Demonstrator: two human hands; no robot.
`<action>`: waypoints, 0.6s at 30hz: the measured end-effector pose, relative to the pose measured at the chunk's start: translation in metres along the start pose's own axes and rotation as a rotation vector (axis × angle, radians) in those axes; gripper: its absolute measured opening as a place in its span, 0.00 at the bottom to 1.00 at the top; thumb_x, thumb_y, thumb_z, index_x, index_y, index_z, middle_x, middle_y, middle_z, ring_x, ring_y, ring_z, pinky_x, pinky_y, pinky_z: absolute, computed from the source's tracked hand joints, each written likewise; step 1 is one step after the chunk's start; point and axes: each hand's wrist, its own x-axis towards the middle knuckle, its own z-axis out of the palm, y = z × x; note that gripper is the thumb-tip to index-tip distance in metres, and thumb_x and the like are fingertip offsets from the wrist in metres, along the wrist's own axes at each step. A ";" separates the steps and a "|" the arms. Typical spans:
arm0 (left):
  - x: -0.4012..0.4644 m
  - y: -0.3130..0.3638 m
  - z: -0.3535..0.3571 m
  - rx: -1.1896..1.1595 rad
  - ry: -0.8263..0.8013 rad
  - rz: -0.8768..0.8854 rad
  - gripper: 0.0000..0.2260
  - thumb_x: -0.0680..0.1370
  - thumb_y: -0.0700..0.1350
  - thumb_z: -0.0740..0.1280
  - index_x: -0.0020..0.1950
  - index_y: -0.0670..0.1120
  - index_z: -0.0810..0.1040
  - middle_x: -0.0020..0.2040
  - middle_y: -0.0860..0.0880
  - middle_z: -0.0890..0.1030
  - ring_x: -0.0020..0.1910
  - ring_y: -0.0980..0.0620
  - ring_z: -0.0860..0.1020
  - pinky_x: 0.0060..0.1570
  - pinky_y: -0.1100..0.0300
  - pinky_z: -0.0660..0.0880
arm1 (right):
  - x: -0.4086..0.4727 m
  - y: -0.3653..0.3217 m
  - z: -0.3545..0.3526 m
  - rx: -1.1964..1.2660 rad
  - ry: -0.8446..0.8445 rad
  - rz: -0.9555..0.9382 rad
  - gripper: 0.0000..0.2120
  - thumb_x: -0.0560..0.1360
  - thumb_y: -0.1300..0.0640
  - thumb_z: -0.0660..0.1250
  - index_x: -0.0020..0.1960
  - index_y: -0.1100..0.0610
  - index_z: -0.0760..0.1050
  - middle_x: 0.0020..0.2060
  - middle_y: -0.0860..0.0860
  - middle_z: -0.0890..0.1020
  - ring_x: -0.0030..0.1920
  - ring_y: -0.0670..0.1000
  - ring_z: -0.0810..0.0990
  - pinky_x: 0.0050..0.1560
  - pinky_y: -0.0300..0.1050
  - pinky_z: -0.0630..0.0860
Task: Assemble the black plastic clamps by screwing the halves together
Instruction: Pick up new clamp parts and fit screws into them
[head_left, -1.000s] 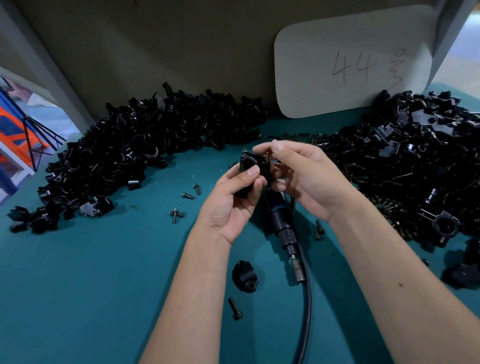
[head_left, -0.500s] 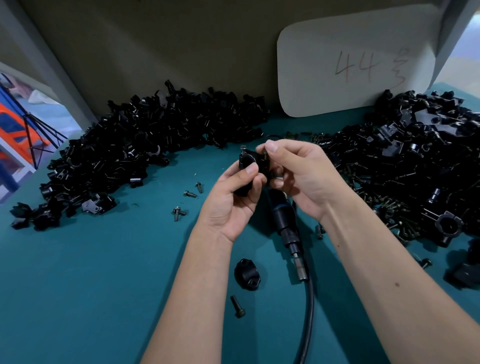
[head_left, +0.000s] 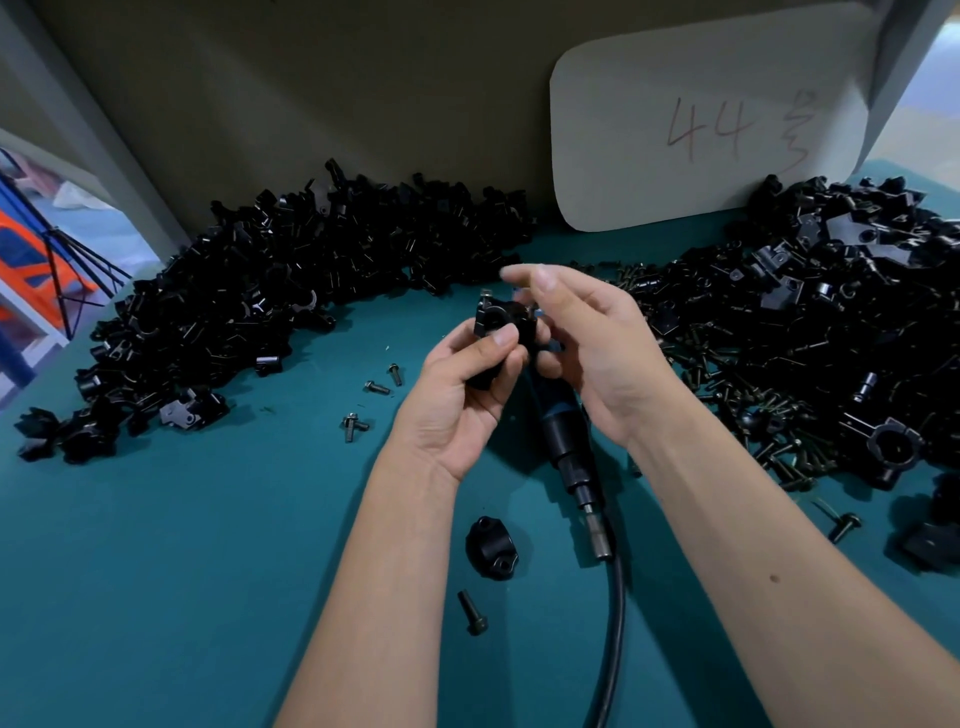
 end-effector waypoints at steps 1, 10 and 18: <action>0.000 0.001 0.000 -0.007 -0.001 0.002 0.06 0.70 0.36 0.72 0.44 0.42 0.88 0.43 0.44 0.85 0.35 0.56 0.82 0.36 0.70 0.79 | -0.001 -0.002 0.000 0.007 -0.025 0.001 0.07 0.81 0.55 0.70 0.49 0.52 0.86 0.41 0.50 0.81 0.37 0.45 0.76 0.33 0.37 0.69; 0.001 -0.003 0.003 -0.021 0.012 0.024 0.15 0.70 0.35 0.73 0.56 0.37 0.80 0.47 0.42 0.85 0.36 0.55 0.83 0.37 0.69 0.80 | 0.000 -0.004 -0.002 0.039 0.005 0.020 0.10 0.78 0.52 0.72 0.45 0.59 0.82 0.41 0.58 0.78 0.37 0.48 0.75 0.34 0.40 0.71; 0.001 -0.002 0.001 -0.018 -0.010 0.054 0.15 0.69 0.36 0.75 0.54 0.39 0.80 0.44 0.45 0.85 0.36 0.56 0.82 0.37 0.69 0.80 | 0.000 -0.005 -0.005 -0.006 -0.021 0.025 0.07 0.76 0.51 0.76 0.44 0.53 0.82 0.46 0.58 0.77 0.42 0.50 0.77 0.36 0.40 0.73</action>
